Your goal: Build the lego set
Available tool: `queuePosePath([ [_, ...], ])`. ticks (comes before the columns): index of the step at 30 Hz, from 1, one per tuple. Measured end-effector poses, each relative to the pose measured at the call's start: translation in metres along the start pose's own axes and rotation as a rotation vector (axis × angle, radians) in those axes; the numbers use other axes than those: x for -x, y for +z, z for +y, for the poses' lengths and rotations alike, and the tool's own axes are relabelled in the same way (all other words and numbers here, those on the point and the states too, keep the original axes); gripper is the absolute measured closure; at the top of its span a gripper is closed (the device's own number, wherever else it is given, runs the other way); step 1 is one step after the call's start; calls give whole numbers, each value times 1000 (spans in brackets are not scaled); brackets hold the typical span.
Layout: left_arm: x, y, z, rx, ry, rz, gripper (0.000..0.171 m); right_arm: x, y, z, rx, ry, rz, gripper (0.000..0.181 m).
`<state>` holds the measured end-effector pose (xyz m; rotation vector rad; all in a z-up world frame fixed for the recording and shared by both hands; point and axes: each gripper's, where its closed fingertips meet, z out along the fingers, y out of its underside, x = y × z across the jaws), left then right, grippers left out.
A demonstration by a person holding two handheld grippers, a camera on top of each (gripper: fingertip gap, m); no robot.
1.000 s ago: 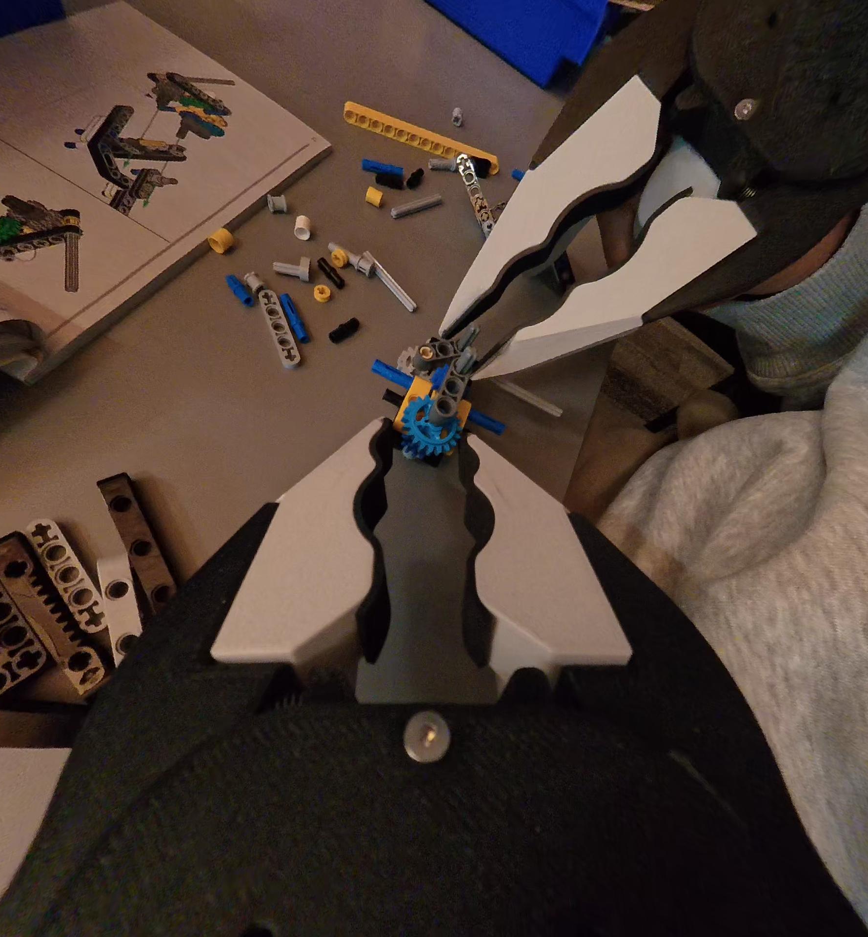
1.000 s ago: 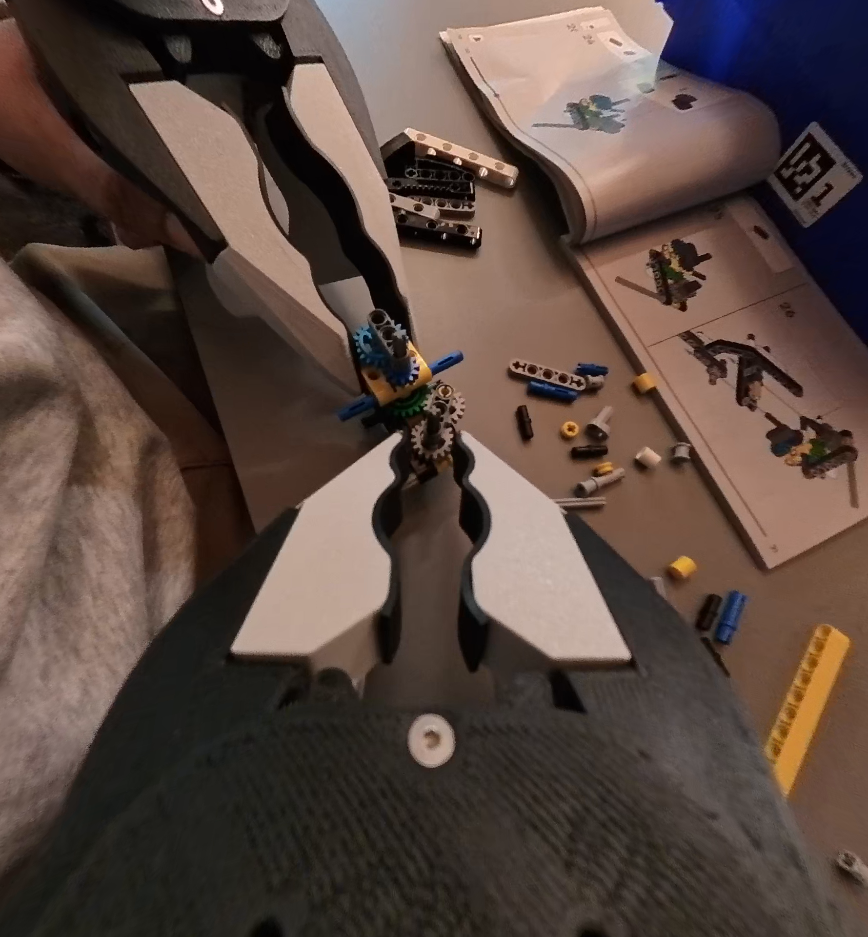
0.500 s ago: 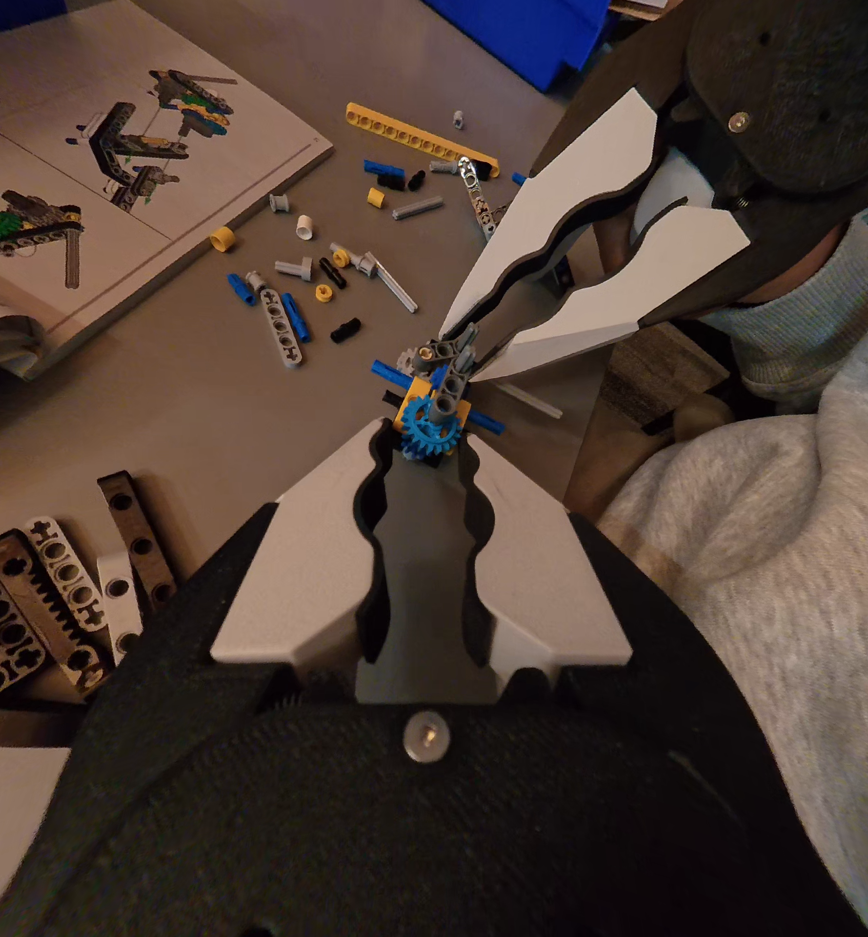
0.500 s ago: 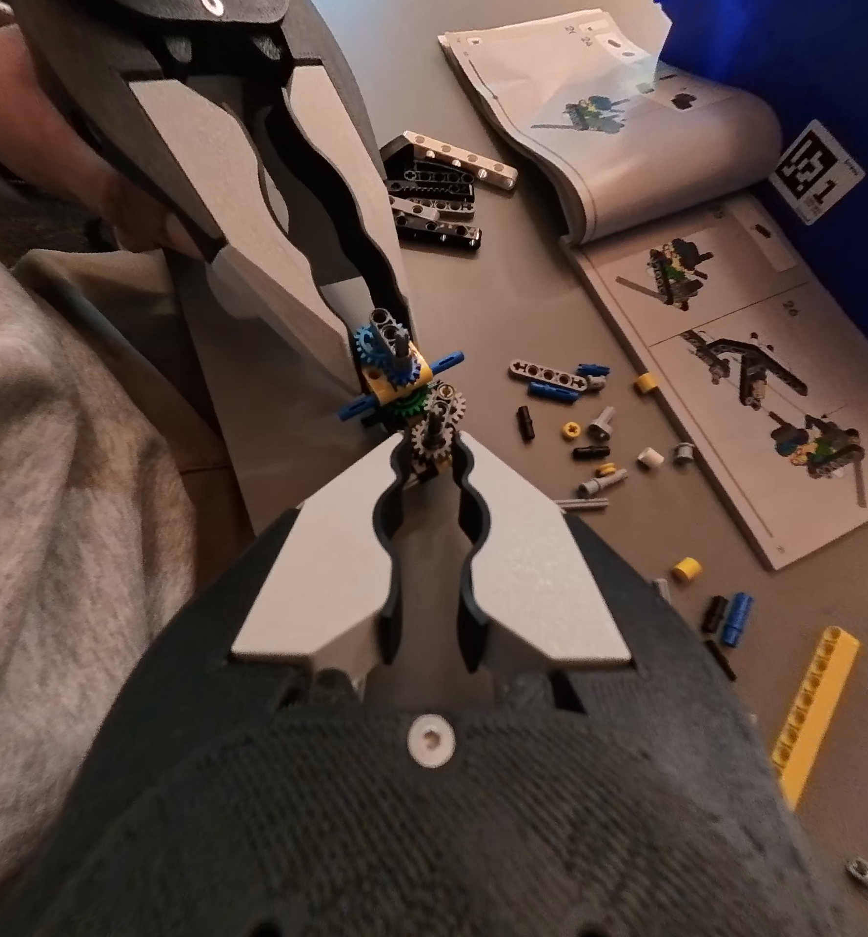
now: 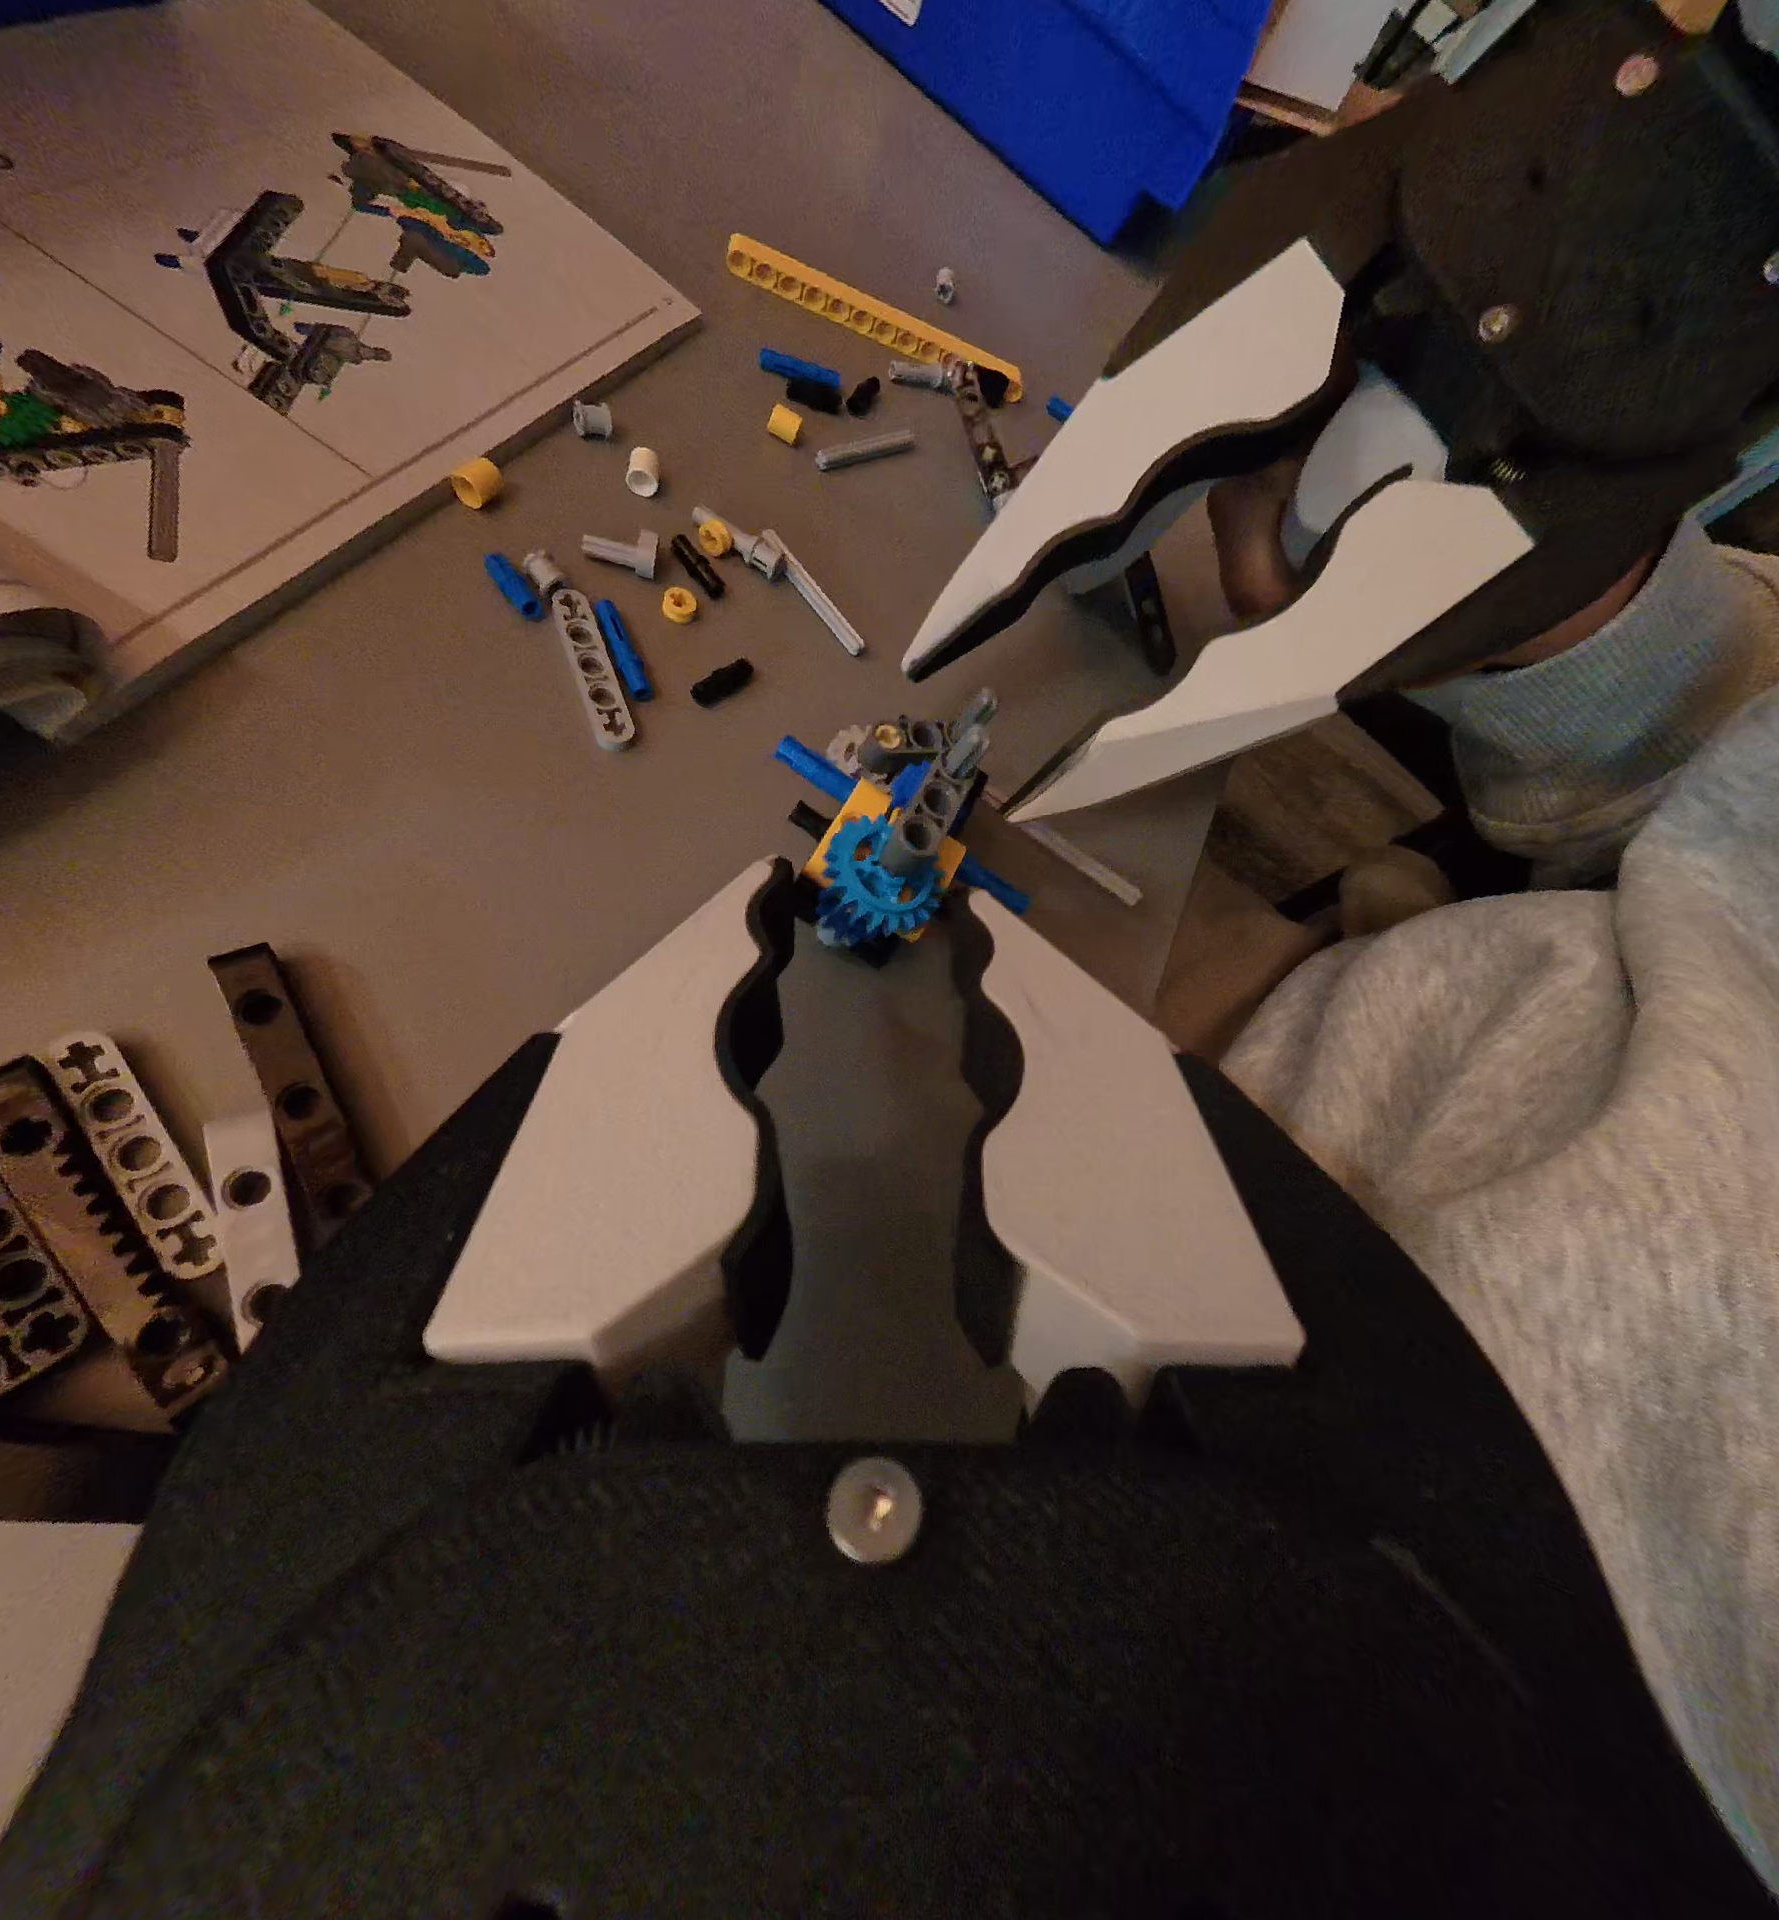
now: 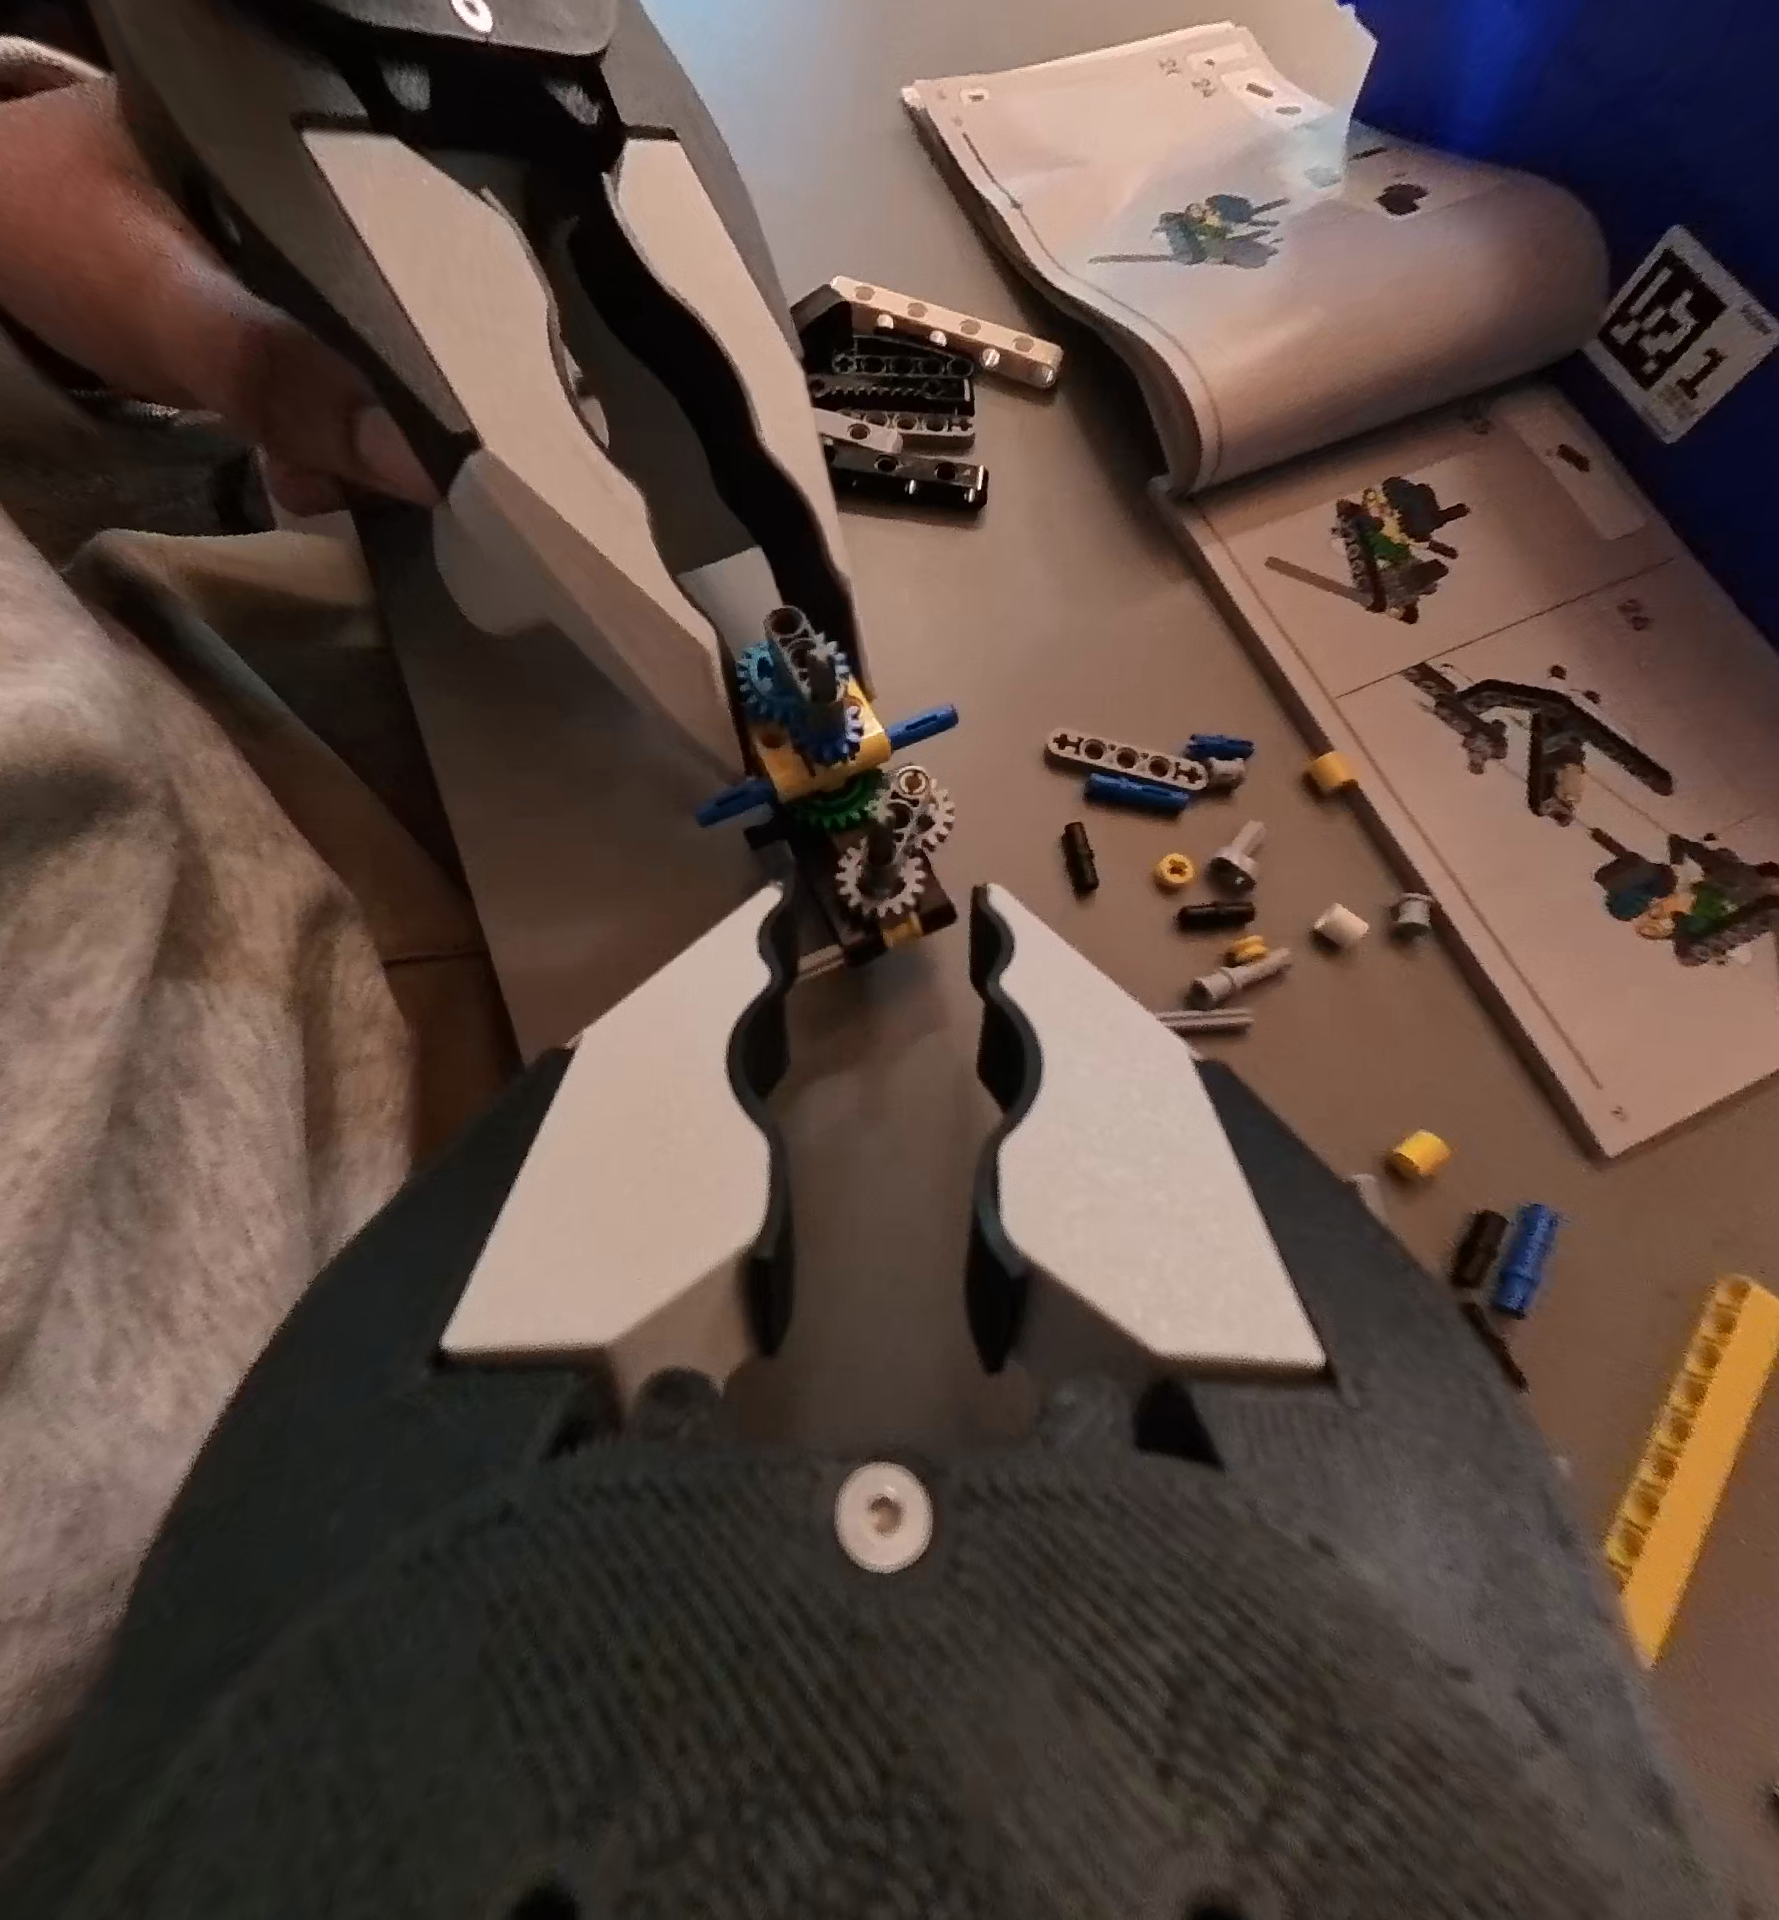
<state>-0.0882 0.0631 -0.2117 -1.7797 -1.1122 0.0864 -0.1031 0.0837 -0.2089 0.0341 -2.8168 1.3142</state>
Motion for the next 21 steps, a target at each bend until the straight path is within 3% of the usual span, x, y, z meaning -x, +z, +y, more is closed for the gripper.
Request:
queuePosePath([
  [4,-6,1,0,-14,-85,88,137,1,0,0,-3,-5,-1,149],
  [14,-5,-4,-5,-60,-134,125,136,-4,-7,-17,-124,0,24,148],
  [21,-4,-20,-21,-192,-245,254,135,-7,-17,-38,-289,18,25,141],
])
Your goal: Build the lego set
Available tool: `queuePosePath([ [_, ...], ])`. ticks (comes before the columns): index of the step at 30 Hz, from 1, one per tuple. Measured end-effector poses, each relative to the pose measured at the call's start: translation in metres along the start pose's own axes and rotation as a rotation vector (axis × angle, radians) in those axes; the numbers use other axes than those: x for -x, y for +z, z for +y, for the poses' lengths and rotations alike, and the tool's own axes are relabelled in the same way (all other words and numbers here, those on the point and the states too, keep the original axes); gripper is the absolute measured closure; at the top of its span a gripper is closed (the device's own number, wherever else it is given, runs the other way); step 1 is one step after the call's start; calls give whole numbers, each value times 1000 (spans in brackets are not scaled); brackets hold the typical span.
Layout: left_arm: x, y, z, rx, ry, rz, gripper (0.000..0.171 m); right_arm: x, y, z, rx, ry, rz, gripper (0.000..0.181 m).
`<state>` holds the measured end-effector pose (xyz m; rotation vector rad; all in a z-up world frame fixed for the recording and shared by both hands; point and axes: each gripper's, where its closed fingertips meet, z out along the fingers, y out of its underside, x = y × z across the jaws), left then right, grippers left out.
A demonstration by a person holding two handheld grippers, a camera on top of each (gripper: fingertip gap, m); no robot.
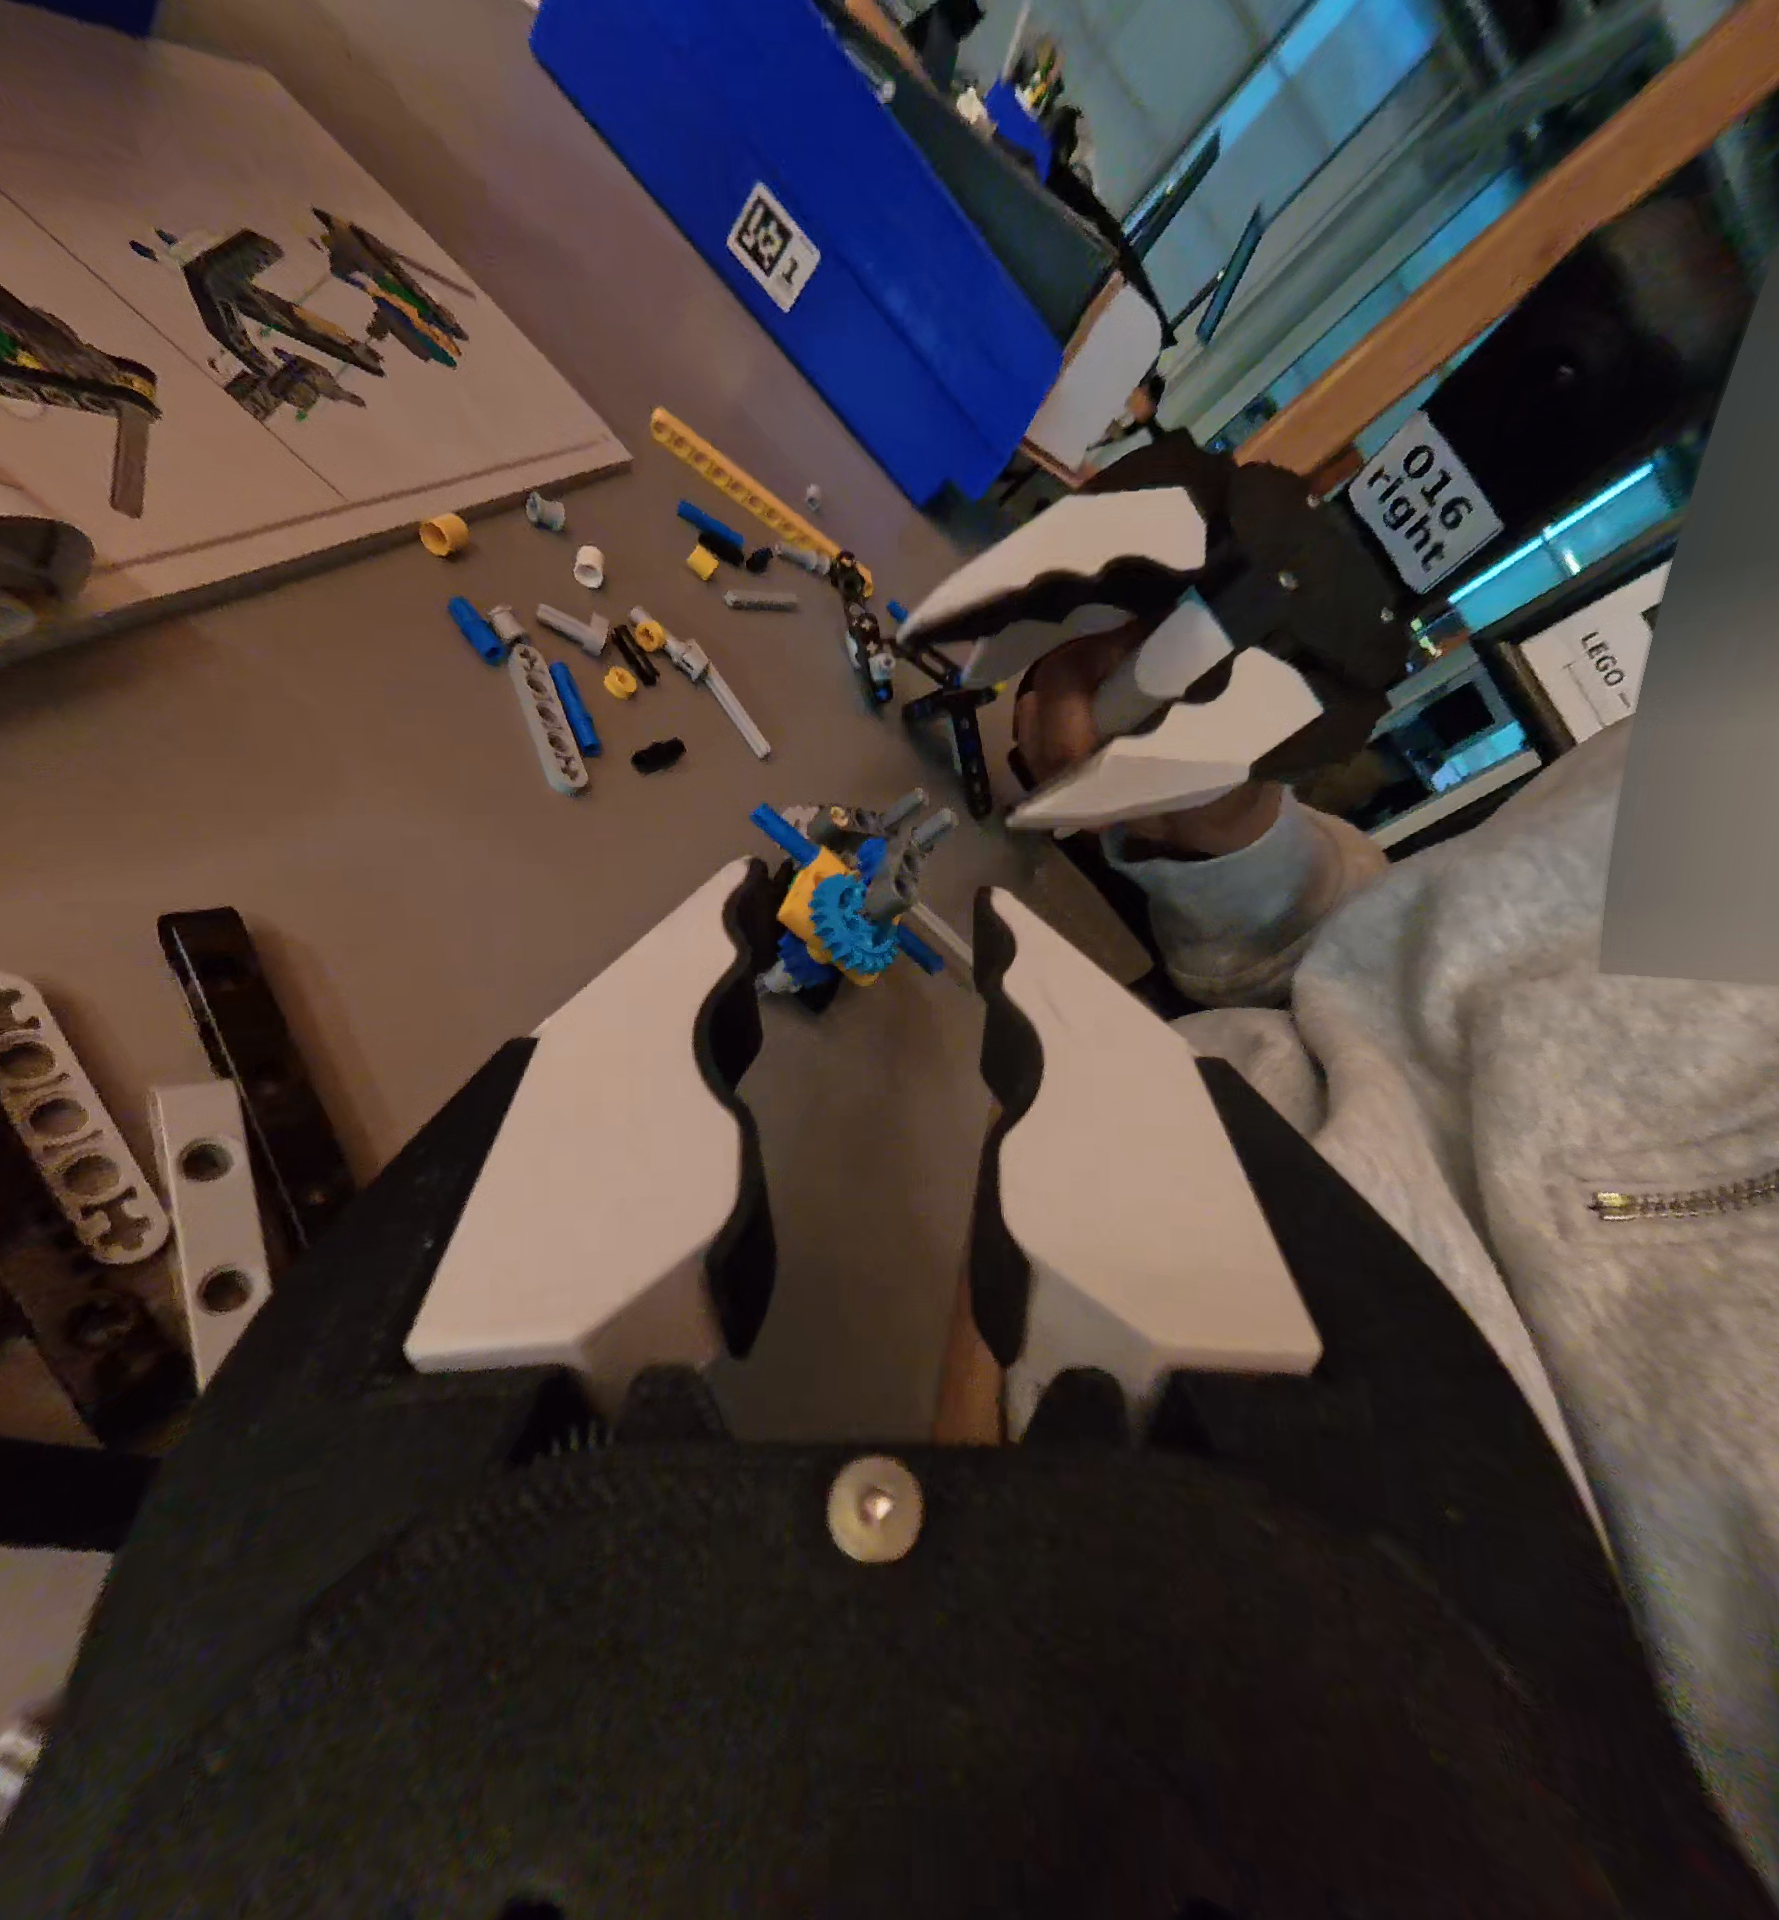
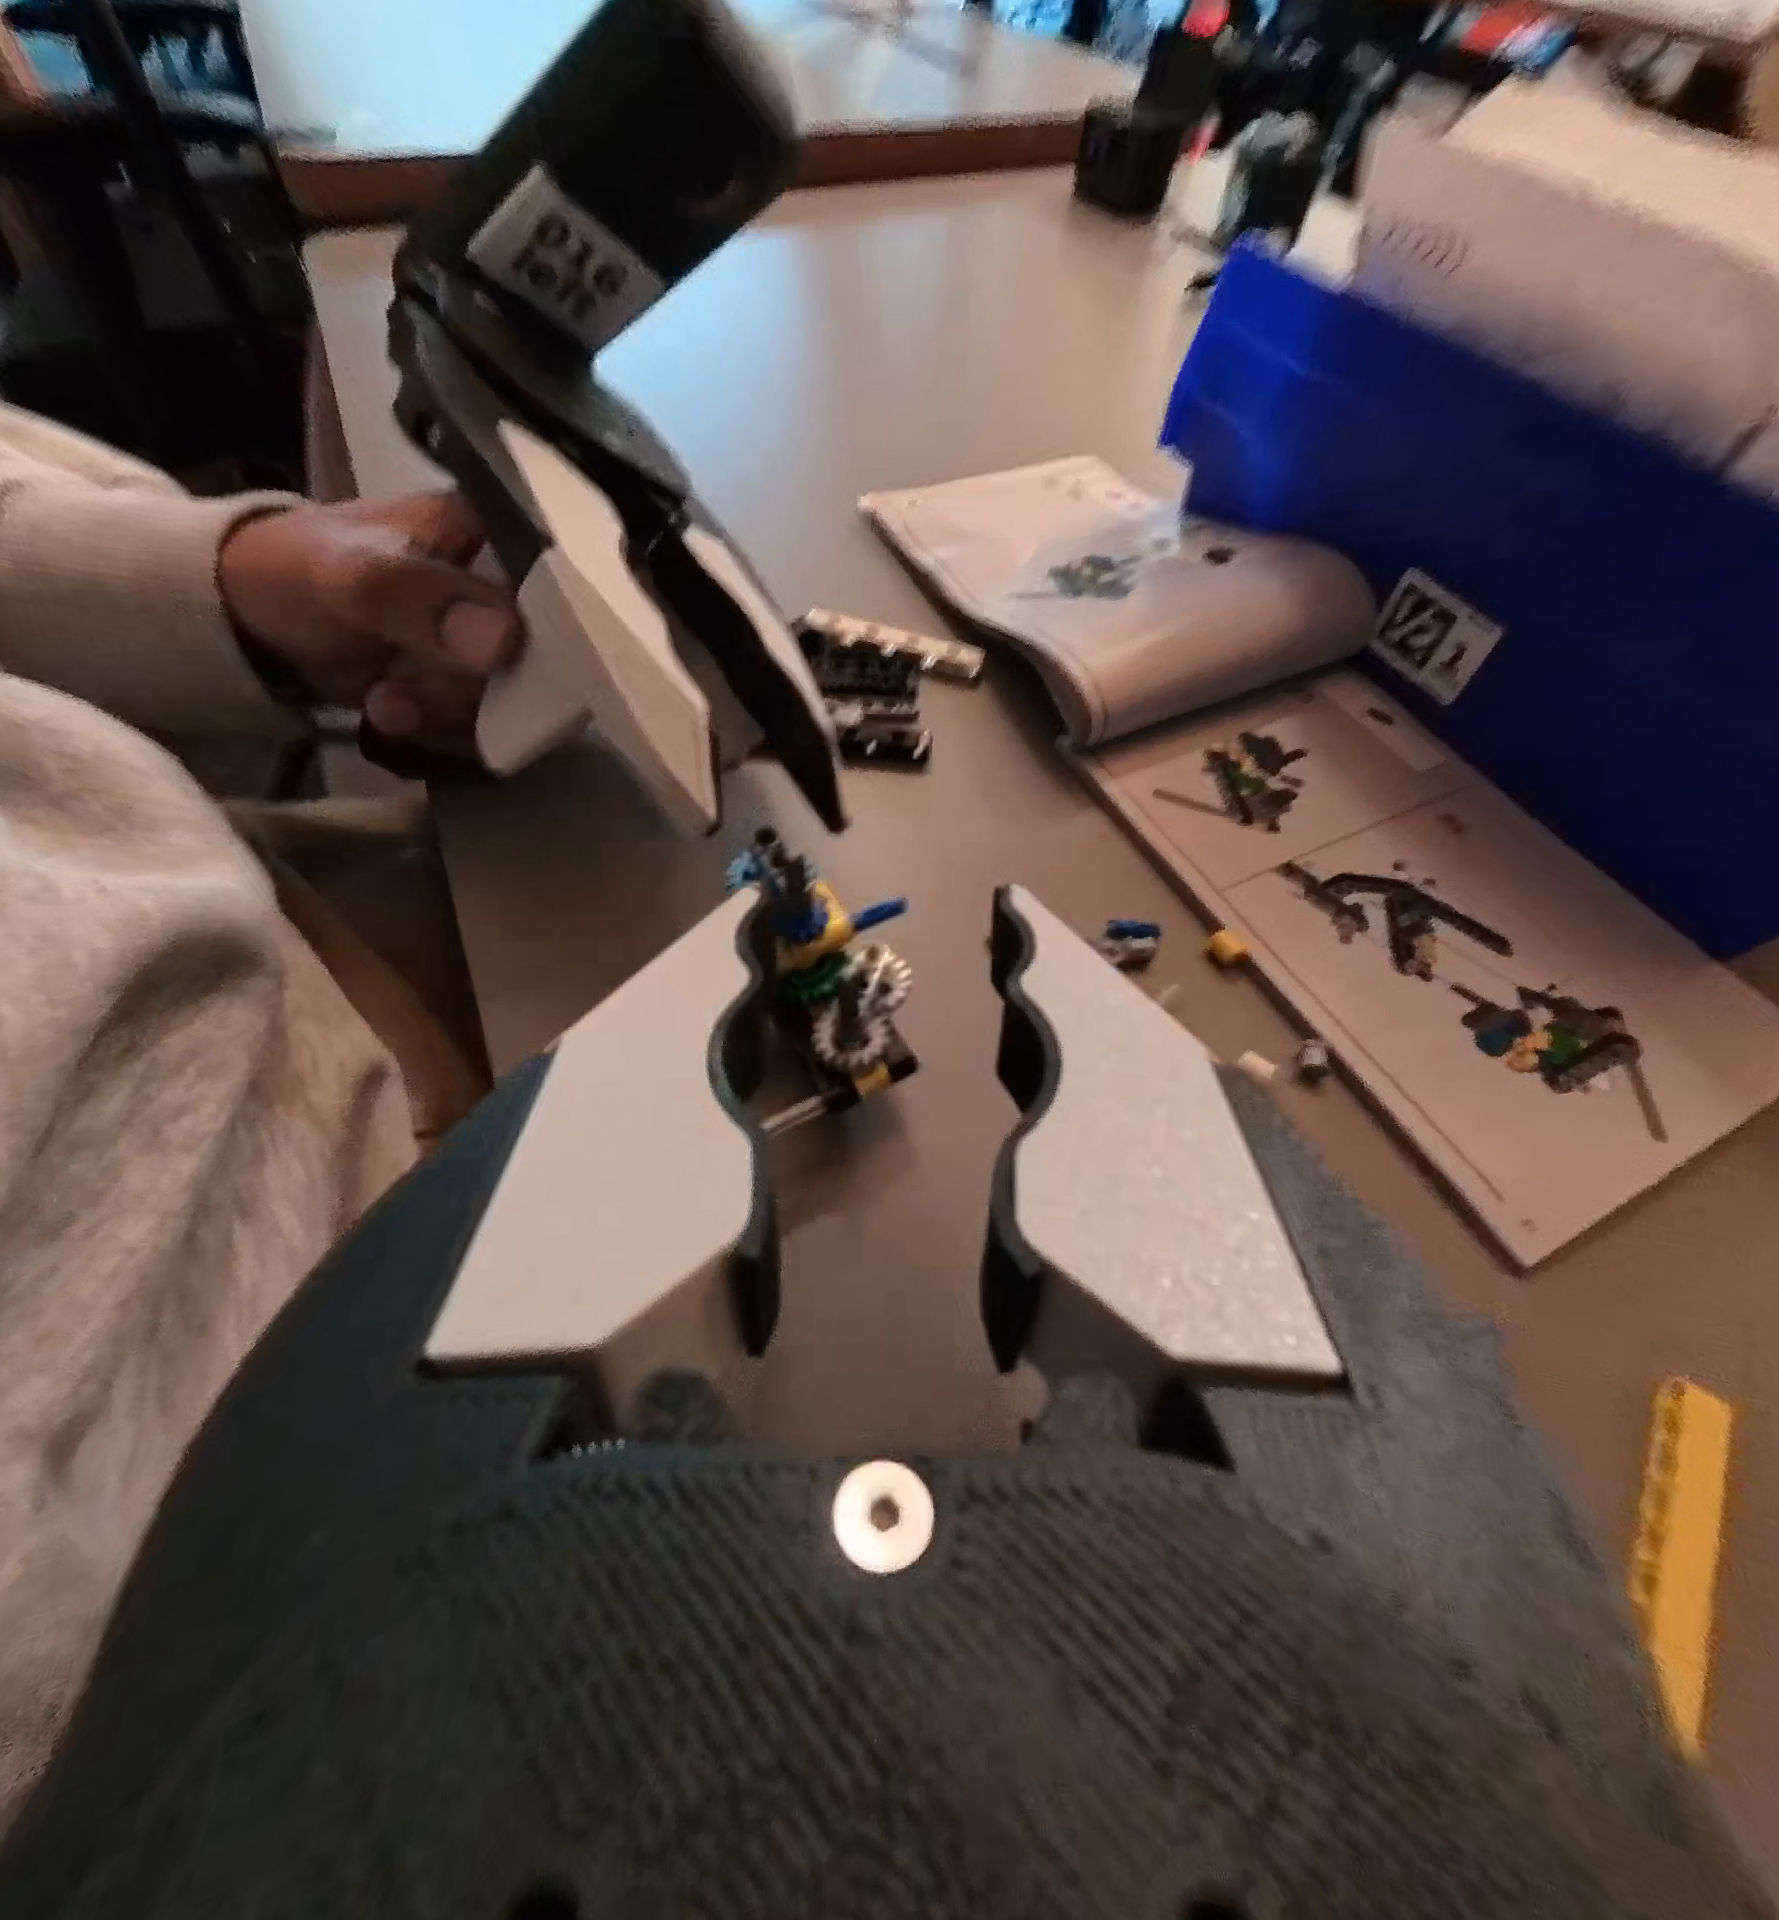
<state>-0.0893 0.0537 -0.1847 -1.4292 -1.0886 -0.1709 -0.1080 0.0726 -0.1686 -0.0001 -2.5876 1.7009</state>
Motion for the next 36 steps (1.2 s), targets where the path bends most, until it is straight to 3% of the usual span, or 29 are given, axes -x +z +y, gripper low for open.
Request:
queuePosePath([
  [5,-7,-4,-6,-46,12,51,133,-37,-41,-36,-270,39,157,137],
  [8,-8,-8,-13,-100,7,68,133,-82,-86,-34,-356,98,340,143],
  [11,-8,-8,-15,-109,17,63,154,-135,-123,12,-180,119,661,150],
  [13,-11,-8,-15,-111,39,72,170,-151,-135,31,-117,122,762,151],
  [17,-11,-11,-22,-161,59,58,171,-166,-141,46,-104,167,843,157],
  [20,-11,-14,-26,-196,97,34,171,-178,-146,60,-63,181,928,176],
  [26,-22,-15,-31,-245,402,-135,171,-199,-167,68,-22,206,1167,181],
  [30,-23,-5,-22,-147,542,-237,171,-199,-172,63,-34,200,1188,181],
  [36,-20,-35,-55,-412,794,-602,171,-183,-163,42,-155,218,1042,181],
])
